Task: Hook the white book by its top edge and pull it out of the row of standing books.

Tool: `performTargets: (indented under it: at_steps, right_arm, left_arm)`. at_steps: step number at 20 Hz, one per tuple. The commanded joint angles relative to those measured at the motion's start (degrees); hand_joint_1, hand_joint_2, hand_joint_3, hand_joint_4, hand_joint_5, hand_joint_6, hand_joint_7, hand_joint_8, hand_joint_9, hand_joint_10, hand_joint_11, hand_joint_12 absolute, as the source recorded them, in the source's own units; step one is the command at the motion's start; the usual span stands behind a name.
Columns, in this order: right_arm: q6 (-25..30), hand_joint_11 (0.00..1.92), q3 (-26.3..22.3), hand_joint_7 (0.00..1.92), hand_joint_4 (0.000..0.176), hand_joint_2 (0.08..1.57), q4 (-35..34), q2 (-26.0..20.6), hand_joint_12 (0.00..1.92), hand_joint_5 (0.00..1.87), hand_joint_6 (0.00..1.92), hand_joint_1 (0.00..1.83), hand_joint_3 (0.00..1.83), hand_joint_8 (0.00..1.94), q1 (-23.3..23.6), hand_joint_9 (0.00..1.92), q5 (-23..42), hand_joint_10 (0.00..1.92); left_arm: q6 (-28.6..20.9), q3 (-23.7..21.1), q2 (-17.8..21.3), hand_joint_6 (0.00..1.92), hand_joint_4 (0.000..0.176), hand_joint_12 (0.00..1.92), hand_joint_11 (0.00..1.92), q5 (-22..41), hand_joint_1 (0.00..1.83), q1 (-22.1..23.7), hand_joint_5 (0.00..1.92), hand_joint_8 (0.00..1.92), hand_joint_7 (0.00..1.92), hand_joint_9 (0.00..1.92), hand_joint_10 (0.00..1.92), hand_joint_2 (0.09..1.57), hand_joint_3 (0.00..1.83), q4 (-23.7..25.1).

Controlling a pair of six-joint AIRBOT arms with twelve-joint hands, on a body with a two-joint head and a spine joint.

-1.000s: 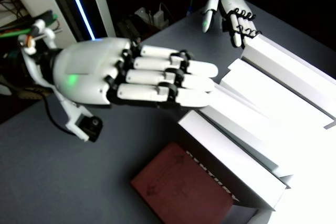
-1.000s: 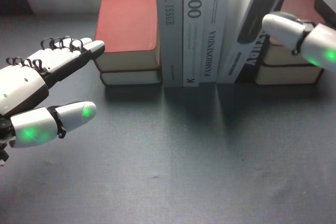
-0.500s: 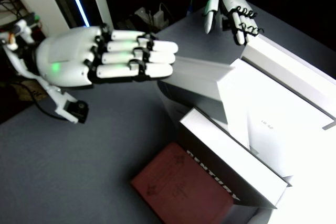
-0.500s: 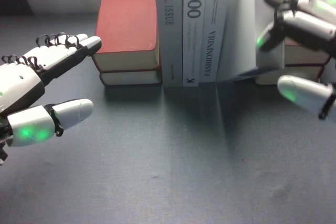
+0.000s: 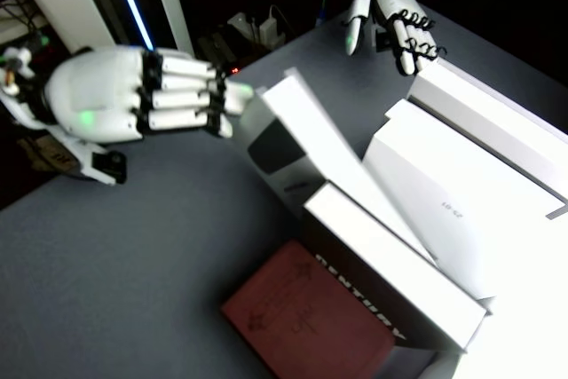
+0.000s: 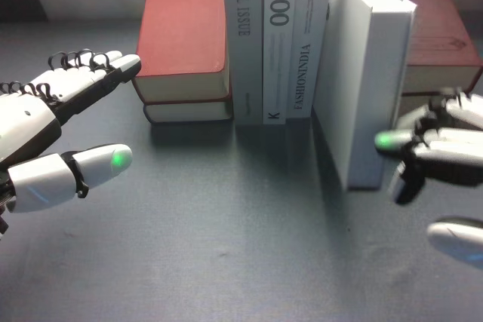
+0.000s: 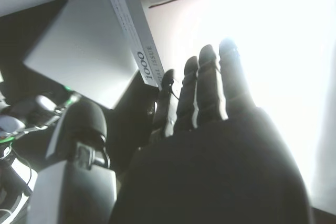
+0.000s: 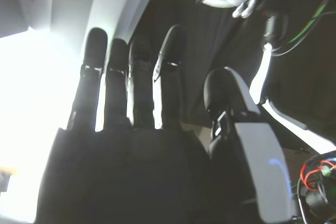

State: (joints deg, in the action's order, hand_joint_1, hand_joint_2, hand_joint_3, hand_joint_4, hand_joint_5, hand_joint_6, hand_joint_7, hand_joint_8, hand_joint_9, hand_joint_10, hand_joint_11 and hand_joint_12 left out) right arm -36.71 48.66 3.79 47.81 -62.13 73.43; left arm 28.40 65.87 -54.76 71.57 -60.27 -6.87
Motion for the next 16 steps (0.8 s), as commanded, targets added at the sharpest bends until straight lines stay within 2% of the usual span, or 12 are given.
performTargets:
  at_steps: [1,3,4,5,6,7,8,10,11,14,15,16]
  right_arm:
    - [1.44,0.00,-0.15,0.48,0.000,1.45,-0.88,0.24,1.67,0.42,1.09,0.24,0.00,0.09,-0.52,0.04,6.60,0.95]
    - [2.50,0.00,-0.14,0.59,0.000,1.46,-1.03,0.63,1.70,0.39,1.01,0.21,0.00,0.15,-1.73,0.16,5.67,0.97]
    - [2.73,0.00,-0.13,0.67,0.000,1.46,-1.04,0.77,1.68,0.43,0.87,0.17,0.00,0.18,-1.88,0.28,5.14,0.90]
    - [2.94,0.13,-0.06,0.73,0.000,1.46,-1.12,0.94,1.73,0.44,0.83,0.18,0.00,0.23,-2.01,0.42,4.58,0.99]
    - [2.98,0.13,-0.05,0.73,0.000,1.46,-1.14,0.94,1.73,0.44,0.83,0.18,0.00,0.23,-2.01,0.42,4.52,0.99]
    - [3.35,0.25,0.12,0.67,0.000,1.46,-1.41,1.07,1.79,0.43,0.87,0.21,0.00,0.57,-2.22,0.49,4.26,1.14]
    - [3.48,0.05,0.23,0.50,0.000,1.49,-1.96,1.09,1.78,0.36,0.96,0.18,0.01,0.61,-2.42,0.25,4.32,1.11]
    - [3.12,0.01,0.41,0.43,0.000,1.49,-3.07,0.57,1.79,0.33,0.98,0.19,0.01,0.66,-2.42,0.15,5.49,1.12]
    - [1.79,0.00,0.19,0.29,0.000,1.51,-4.16,-0.46,1.73,0.25,0.98,0.19,0.01,0.65,-2.40,0.03,6.57,1.12]
    - [-2.54,0.00,-0.71,0.21,0.000,1.51,-8.34,-2.77,1.52,0.10,0.75,0.10,0.00,0.37,-2.42,0.01,10.38,0.88]
    - [-3.12,0.00,-0.79,0.11,0.000,1.52,-9.05,-3.07,1.47,0.02,0.65,0.08,0.01,0.28,-2.42,0.00,10.97,0.57]
    - [-4.74,0.00,-0.90,0.07,0.000,1.54,-11.16,-3.56,1.36,0.00,0.50,0.05,0.01,0.19,-2.45,0.00,12.52,0.41]
  left_arm:
    - [-0.27,-0.08,0.42,0.00,0.059,0.00,0.00,7.00,0.18,0.36,0.03,0.00,0.00,0.00,0.00,1.34,0.00,-0.90]
    - [-0.17,-0.08,0.40,0.00,0.053,0.00,0.00,6.91,0.17,0.36,0.04,0.00,0.00,0.00,0.00,1.35,0.00,-0.91]
    - [-0.16,-0.09,0.38,0.01,0.050,0.00,0.00,6.98,0.18,0.36,0.07,0.00,0.00,0.00,0.00,1.34,0.00,-0.97]
    - [-0.16,-0.08,0.37,0.01,0.049,0.00,0.00,7.05,0.17,0.36,0.07,0.00,0.00,0.00,0.00,1.34,0.00,-1.04]
    - [-0.16,-0.08,0.37,0.01,0.049,0.00,0.00,7.05,0.17,0.36,0.07,0.00,0.00,0.00,0.00,1.34,0.00,-1.04]
    - [-0.16,-0.08,0.35,0.01,0.052,0.00,0.00,7.06,0.17,0.36,0.07,0.00,0.00,0.00,0.00,1.34,0.00,-1.05]
    - [-0.16,-0.08,0.34,0.01,0.049,0.00,0.00,7.05,0.19,0.36,0.07,0.00,0.00,0.00,0.00,1.34,0.00,-1.04]
    - [-0.16,-0.12,0.36,0.01,0.044,0.00,0.00,7.35,0.21,0.33,0.08,0.00,0.00,0.00,0.00,1.35,0.00,-1.08]
    - [-0.16,-0.17,0.42,0.00,0.049,0.00,0.00,7.59,0.18,0.18,0.06,0.00,0.00,0.00,0.00,1.35,0.00,-1.10]
    - [-0.14,-0.45,0.60,0.00,0.035,0.00,0.00,8.41,0.13,-0.04,0.06,0.00,0.00,0.00,0.00,1.35,0.00,-1.15]
    - [-0.13,-0.51,0.65,0.01,0.012,0.00,0.00,8.55,0.18,-0.14,0.09,0.00,0.00,0.00,0.00,1.35,0.00,-1.22]
    - [-0.01,-0.68,0.78,0.00,0.014,0.00,0.00,9.04,0.18,-0.43,0.07,0.00,0.00,0.00,0.00,1.35,0.00,-1.43]
